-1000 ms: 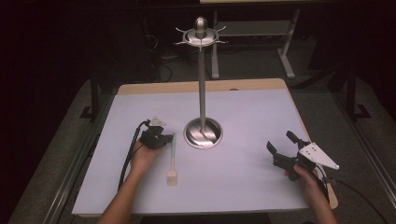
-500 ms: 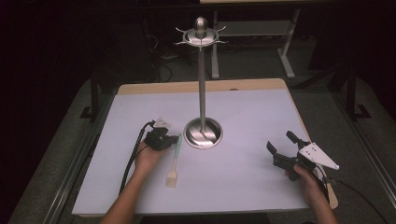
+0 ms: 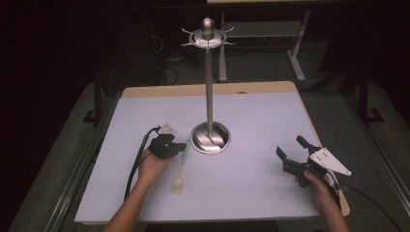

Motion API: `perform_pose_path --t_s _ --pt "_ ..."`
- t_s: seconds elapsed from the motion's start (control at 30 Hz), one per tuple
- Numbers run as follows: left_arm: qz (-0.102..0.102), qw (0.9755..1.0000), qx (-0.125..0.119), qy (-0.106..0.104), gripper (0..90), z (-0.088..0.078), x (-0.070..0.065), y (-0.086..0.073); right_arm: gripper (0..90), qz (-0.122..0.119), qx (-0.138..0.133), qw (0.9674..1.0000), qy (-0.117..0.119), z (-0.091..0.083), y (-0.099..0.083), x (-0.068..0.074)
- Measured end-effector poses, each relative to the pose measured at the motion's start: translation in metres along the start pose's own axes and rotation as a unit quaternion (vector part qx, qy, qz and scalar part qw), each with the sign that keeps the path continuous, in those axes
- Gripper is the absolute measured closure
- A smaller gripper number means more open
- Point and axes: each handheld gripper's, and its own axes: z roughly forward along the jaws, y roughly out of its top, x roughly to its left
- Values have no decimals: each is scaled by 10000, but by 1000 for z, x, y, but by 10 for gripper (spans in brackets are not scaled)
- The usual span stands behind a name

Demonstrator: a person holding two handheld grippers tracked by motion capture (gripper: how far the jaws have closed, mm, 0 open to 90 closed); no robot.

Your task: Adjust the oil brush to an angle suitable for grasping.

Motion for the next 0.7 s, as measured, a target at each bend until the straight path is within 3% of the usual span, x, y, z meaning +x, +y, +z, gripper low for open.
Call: perform_pose_path --t_s 0.27,0.5,0.7 --pt "39 9991 245 -334 898 -18 -33 -18 133 -16 -2 10000 -7 0 0 0" --pt "4 9988 392 -292 899 -29 -47 -35 134 -23 -1 10000 -11 0 0 0" --pt "-2 9979 614 -218 899 -18 -52 -37 133 -25 1 10000 -12 0 0 1"
